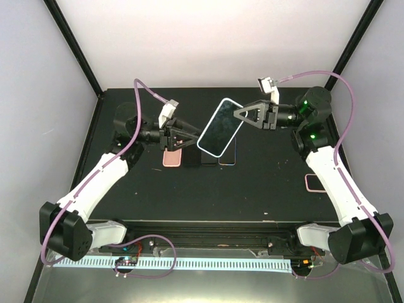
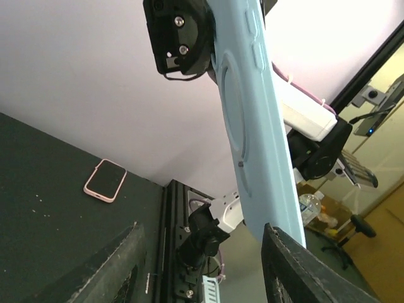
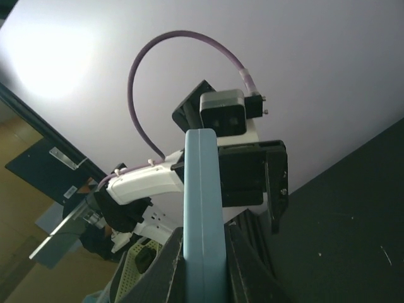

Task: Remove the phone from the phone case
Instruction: Remove the phone case from the phone.

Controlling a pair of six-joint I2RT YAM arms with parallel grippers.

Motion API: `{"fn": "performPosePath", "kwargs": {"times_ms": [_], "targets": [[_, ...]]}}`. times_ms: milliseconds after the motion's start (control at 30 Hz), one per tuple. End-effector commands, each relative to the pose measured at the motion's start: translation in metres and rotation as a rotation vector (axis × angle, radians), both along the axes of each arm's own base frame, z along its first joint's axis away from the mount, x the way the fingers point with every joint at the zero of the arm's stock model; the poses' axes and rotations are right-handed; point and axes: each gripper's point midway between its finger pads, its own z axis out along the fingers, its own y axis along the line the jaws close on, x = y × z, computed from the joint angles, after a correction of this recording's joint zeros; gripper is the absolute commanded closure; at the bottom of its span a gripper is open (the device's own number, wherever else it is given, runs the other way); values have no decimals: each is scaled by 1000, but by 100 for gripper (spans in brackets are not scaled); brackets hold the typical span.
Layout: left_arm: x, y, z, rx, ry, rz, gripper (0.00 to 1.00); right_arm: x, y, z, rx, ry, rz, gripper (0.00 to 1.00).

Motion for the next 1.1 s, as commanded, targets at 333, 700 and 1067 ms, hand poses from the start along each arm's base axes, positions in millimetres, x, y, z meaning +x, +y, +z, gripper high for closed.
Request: {"fn": "performPosePath", "kwargs": {"times_ms": [333,700,1067], "targets": [[-22,-18,25,8,-30,-39,38,10,1,-10,-38,-44,-68,99],[-12,-33,20,28,3,-23,77,14,9,-13,-44,-42,-57,99],[4,-39,22,3,58,-9,98,27,13,-20,-57,-24,-68,84]]}}
